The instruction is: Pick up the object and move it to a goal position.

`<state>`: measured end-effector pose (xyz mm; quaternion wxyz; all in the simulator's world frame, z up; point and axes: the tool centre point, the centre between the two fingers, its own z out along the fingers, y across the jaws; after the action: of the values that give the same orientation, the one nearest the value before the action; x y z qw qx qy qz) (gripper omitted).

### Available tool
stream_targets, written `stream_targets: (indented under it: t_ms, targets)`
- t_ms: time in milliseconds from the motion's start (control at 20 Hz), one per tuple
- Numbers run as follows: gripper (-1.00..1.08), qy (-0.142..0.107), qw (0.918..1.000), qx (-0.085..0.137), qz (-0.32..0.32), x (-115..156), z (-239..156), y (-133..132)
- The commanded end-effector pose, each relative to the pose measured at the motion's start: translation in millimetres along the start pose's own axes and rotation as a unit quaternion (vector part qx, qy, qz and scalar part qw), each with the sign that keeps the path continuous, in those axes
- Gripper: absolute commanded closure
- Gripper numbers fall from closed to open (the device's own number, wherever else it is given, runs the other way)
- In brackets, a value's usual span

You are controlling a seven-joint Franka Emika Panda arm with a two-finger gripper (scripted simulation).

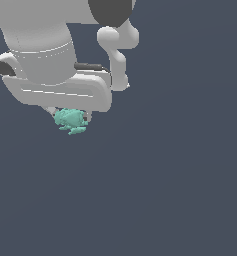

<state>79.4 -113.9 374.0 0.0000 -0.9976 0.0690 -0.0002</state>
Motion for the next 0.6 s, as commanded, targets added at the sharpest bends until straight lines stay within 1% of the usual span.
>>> stream_targets:
  t_ms: [0, 550]
  targets:
    - [1.08, 0.000, 1.0000, 0.000, 0.000, 4.7, -7.9, 3.4]
    - [1.08, 0.000, 1.0000, 0.000, 0.000, 15.4, -24.1, 10.9]
